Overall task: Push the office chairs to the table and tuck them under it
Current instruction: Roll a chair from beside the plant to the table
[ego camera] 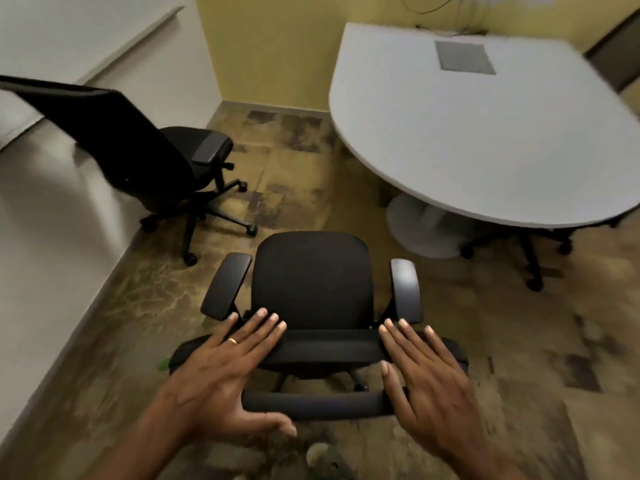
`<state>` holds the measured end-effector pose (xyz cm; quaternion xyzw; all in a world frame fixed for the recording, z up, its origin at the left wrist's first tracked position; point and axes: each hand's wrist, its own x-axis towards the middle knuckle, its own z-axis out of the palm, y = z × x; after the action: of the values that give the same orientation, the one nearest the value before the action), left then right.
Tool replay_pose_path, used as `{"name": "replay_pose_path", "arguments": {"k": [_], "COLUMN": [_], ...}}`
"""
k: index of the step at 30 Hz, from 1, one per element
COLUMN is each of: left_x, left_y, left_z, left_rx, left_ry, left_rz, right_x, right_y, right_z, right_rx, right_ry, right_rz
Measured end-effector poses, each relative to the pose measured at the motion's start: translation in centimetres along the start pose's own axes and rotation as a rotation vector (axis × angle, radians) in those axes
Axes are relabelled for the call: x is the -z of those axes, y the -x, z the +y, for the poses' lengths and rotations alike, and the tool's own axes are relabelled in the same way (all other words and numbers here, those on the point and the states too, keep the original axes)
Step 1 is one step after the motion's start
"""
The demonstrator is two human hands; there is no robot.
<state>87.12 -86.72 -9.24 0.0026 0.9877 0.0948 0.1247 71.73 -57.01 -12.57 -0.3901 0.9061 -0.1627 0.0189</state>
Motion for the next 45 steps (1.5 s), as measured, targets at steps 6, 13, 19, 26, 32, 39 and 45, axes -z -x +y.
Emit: {"name": "replay_pose_path", "arguments": {"k": [6, 13, 19, 26, 32, 39, 45], "left_x": [2.1, 4.0, 5.2, 6.6, 10.7, 11.3, 12.8], "left_y": [-8.2, -16.6, -24.0, -31.4, -39.9, -45.1, -52.8], "left_z": [-7.2, -10.3, -11.3, -11.8, -12.8, -11.1, -13.9], "left_rx": [-0.126, -0.198, -0.211, -0.195, -0.215, -0.280, -0.390], "left_ry": [0.002, 0.024, 0.065, 0.043, 0.048, 0.051, 0.072], "left_rz": [-0.011, 0.009, 0.055, 0.037, 0.022, 0.014, -0.010], "right_x": [-2.0, -0.7, 0.9, 1.0, 3.6, 5.7, 5.6], "right_y": [-6.2, -11.6, -17.6, -23.6, -31.6, -34.5, -40.1], "right_z": [0.0, 1.6, 6.0, 11.2, 15.6, 20.2, 22.8], "right_rx": [-0.175, -0.312, -0.358, -0.352, -0.362, -0.386, -0.466], "right_ry": [0.122, 0.163, 0.154, 0.167, 0.158, 0.182, 0.180], "right_rz": [0.074, 0.112, 0.115, 0.121, 0.123, 0.054, 0.071]}}
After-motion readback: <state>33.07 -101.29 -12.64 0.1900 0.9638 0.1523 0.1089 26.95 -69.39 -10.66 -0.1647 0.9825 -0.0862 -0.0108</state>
